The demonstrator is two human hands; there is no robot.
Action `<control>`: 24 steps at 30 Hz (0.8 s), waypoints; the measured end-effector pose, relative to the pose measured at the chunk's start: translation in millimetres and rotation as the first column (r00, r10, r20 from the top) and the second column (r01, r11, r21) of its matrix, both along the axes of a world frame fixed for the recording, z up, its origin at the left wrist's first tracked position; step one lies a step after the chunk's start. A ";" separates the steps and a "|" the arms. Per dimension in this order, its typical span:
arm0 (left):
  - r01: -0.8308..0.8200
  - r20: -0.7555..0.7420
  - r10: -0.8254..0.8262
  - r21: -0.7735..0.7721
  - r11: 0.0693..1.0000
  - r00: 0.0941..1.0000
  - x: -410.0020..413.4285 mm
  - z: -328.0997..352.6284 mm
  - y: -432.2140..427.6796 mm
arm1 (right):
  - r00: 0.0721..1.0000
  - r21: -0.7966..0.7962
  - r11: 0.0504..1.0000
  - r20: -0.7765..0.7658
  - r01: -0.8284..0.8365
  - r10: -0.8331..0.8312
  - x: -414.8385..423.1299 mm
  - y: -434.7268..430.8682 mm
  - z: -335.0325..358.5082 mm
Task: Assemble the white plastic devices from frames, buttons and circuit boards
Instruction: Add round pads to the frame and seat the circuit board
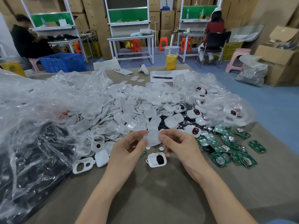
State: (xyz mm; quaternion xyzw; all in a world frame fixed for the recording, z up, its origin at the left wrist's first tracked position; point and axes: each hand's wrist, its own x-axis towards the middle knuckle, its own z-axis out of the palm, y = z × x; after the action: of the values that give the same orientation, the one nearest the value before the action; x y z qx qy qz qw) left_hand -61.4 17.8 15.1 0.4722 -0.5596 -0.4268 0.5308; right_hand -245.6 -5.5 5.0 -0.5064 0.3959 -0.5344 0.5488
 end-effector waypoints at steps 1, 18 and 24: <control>0.003 0.005 -0.003 0.000 1.000 1.000 0.3 -0.9 -0.5 | 1.000 -0.011 1.000 -0.006 0.003 -0.003 0.1 -0.4 -0.4; -0.001 0.034 0.001 -0.004 1.000 0.999 0.2 -4.6 -2.5 | 0.997 -0.044 0.998 -0.062 0.048 -0.050 0.7 -0.9 -0.3; -0.013 -0.018 0.012 -0.033 0.999 1.000 -0.9 -3.7 -2.3 | 1.000 -0.025 1.000 -0.003 0.004 -0.004 3.5 -1.1 1.2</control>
State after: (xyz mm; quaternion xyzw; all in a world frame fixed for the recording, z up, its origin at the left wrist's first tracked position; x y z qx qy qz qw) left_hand -62.3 15.5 11.4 0.4630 -0.5590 -0.4181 0.5461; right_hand -242.1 -6.5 6.2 -0.5133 0.3909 -0.5397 0.5408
